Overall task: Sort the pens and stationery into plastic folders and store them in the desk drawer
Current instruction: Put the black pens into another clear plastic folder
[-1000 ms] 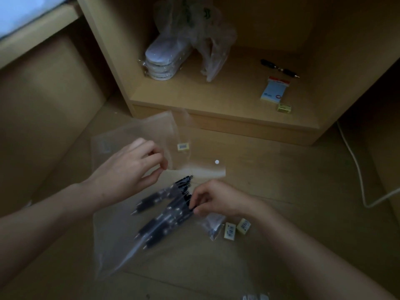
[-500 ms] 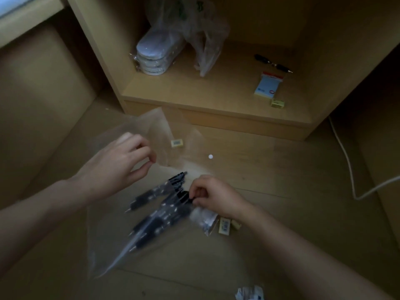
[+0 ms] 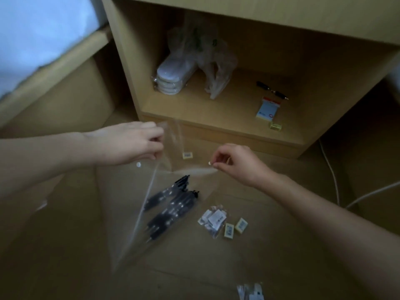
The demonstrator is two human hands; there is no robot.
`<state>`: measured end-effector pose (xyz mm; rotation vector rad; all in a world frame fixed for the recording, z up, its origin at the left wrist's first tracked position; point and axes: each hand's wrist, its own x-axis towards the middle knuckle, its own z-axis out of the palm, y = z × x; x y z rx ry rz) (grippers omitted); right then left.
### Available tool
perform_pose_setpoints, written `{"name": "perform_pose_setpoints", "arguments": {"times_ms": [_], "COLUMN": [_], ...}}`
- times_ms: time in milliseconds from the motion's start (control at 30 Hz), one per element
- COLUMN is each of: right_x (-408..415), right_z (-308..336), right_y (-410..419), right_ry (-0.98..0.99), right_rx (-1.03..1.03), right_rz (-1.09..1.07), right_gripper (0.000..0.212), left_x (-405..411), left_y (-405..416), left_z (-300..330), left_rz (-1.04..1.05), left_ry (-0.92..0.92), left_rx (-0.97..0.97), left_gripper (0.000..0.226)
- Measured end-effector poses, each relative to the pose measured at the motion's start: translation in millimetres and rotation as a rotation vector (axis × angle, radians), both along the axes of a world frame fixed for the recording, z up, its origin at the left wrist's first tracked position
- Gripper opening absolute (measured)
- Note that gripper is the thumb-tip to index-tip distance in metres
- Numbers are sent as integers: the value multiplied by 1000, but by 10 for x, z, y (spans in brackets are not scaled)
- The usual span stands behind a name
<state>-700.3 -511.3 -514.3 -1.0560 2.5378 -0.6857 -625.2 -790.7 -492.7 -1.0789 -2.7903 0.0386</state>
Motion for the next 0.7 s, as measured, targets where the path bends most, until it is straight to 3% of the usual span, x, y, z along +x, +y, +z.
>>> {"name": "perform_pose_setpoints", "arguments": {"times_ms": [233, 400, 467, 567, 700], "right_x": [-93, -176, -224, -370, -752], "right_z": [422, 624, 635, 586, 387], "right_y": [-44, -181, -182, -129, -17], "right_ry": [109, 118, 124, 132, 171], "right_rx": [177, 302, 350, 395, 395], "right_rz": [-15, 9, 38, 63, 72], "right_gripper": [8, 9, 10, 11, 12], "left_x": [3, 35, 45, -19, -101], "left_y": [-29, 49, 84, 107, 147], "left_z": [-4, -38, -37, -70, -69], "left_rz": [-94, -13, -5, -27, 8], "left_ry": [-13, -24, -53, 6, -3], "left_rx": [12, 41, 49, 59, 47], "left_gripper": [13, 18, 11, 24, 21]}}
